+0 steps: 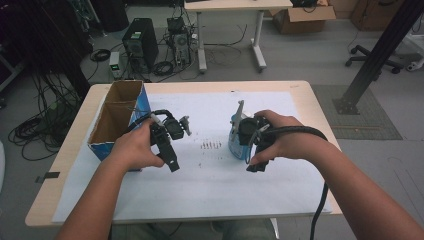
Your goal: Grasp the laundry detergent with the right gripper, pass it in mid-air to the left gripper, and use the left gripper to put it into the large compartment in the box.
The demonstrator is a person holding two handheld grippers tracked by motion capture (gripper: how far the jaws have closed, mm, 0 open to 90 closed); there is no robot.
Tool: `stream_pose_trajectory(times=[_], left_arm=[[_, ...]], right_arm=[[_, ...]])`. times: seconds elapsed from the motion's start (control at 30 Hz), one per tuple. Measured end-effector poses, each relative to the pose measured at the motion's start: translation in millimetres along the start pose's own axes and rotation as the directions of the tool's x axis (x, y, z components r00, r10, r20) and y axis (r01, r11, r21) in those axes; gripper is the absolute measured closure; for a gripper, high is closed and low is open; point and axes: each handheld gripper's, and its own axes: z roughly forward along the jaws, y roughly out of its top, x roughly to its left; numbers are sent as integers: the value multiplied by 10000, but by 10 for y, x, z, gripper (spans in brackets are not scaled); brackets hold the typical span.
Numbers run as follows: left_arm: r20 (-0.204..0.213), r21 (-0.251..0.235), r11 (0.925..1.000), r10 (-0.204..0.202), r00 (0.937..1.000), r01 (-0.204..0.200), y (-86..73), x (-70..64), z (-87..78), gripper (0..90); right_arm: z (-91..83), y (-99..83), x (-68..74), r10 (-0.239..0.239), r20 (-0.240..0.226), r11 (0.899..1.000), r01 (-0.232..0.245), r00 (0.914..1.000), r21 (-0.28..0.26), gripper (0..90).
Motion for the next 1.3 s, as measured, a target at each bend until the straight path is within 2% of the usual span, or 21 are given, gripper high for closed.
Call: stream_pose_trajectory(times=[0.2,0.5,0.73,1.13,1.3], left_arm=[[47,-54,10000,16,10000,-16,7,20,-1,2],[85,88,9999,71,9999,-72,27,10,35,2],[33,-22,10000,66,10000,-66,7,-8,-3,2],[47,24,9996,280,9996,-281,11,-66,-41,2],[25,-21,9997,235,9997,-235,2,-74,-47,2]], right_arm=[[4,-8,-3,-40,-36,10000,40,10000,-20,55],[43,-79,14,197,-14,9998,-197,9998,-66,54],[15,-149,88,471,114,9986,-468,9988,-251,56],[56,-318,98,916,109,9955,-913,9957,-264,56],[90,-359,91,1100,110,9933,-1095,9939,-369,57]])
